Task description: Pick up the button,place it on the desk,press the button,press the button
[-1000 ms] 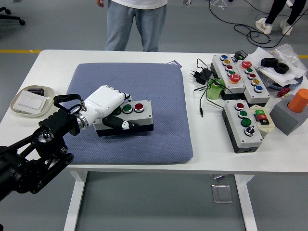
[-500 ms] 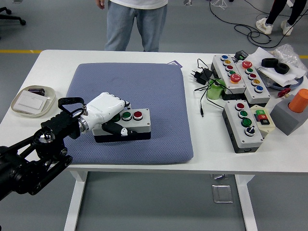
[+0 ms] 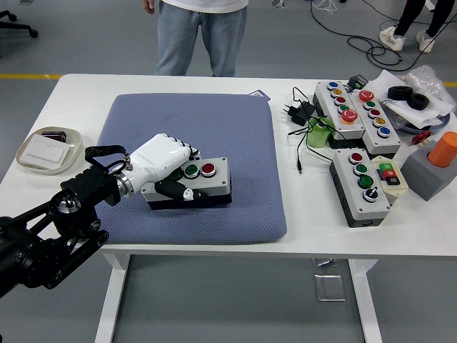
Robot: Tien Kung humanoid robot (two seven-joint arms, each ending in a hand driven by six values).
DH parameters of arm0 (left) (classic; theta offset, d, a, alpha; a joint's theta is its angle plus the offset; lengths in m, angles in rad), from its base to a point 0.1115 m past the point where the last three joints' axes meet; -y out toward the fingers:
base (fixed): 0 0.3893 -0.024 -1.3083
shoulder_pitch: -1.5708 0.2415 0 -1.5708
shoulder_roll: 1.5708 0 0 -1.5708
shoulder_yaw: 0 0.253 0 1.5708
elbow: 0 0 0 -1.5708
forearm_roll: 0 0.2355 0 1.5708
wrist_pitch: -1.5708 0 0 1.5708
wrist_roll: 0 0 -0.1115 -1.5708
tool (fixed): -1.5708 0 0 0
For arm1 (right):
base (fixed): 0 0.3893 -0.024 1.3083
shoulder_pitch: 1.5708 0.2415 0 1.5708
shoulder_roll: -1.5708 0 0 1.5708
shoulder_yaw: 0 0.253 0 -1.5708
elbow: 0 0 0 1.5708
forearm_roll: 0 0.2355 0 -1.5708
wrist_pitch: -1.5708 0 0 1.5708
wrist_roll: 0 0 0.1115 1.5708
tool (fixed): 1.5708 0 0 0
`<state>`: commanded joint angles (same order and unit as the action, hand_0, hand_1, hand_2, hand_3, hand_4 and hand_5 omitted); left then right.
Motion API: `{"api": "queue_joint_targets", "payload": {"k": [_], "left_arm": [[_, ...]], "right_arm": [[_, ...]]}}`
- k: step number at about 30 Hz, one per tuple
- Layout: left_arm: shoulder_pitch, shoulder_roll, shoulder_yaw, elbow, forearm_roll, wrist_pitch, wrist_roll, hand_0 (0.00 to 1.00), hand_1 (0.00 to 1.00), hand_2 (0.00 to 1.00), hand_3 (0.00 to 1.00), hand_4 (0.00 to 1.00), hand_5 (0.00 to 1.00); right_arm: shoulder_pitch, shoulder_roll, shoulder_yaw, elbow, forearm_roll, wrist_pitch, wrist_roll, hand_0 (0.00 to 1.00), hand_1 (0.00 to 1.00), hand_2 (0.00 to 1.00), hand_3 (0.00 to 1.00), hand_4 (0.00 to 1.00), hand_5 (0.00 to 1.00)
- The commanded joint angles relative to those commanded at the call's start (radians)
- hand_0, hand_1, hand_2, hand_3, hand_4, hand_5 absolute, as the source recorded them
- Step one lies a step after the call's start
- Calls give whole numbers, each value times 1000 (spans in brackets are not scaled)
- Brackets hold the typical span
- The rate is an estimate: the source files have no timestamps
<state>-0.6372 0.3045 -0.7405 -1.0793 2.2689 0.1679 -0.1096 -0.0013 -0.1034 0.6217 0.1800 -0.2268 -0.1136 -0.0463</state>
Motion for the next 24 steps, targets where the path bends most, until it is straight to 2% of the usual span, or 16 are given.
{"api": "queue_joint_targets", "payload": {"k": [1, 6, 7, 12, 13, 16, 18, 19, 24], "left_arm": [[-2, -1, 1, 5, 0, 1, -2, 511, 690, 739, 754, 993, 521], [-7, -4, 8, 11, 0, -21, -4, 511, 690, 739, 754, 993, 521], [-8, -5, 10, 11, 0, -26, -5, 562, 738, 808, 792, 998, 638], [0, -5, -1, -3, 0, -31, -7, 562, 738, 808, 792, 998, 638], [8, -2, -18, -25, 0, -35, -5, 629, 786, 867, 849, 998, 698], [31, 10, -61, -94, 0, -48, 2, 629, 786, 867, 849, 998, 698], [48, 18, -94, -153, 0, -58, 5, 629, 786, 867, 849, 998, 698], [64, 26, -123, -195, 0, -68, 7, 677, 809, 886, 872, 998, 752], [123, 54, -220, -337, 0, -97, 8, 677, 809, 886, 872, 998, 752]], "right_arm": [[0, 0, 0, 0, 0, 0, 0, 765, 726, 760, 635, 395, 107], [1, -1, 7, 0, -9, 0, -1, 765, 726, 760, 635, 395, 107], [0, -1, 8, 0, -10, -1, -1, 764, 725, 758, 636, 396, 106], [-1, -1, 11, 0, -16, 0, -1, 764, 725, 758, 636, 396, 106], [-1, -1, 14, 0, -20, 0, -1, 762, 723, 756, 636, 398, 107], [-1, 1, 23, 0, -26, 0, -3, 762, 723, 756, 636, 398, 107], [-2, 2, 30, 0, -30, -1, -4, 762, 723, 756, 636, 398, 107], [-3, 3, 39, 0, -38, -3, -6, 763, 722, 755, 636, 399, 106], [-8, 3, 48, 0, -43, -3, -7, 763, 722, 755, 636, 399, 106]]}}
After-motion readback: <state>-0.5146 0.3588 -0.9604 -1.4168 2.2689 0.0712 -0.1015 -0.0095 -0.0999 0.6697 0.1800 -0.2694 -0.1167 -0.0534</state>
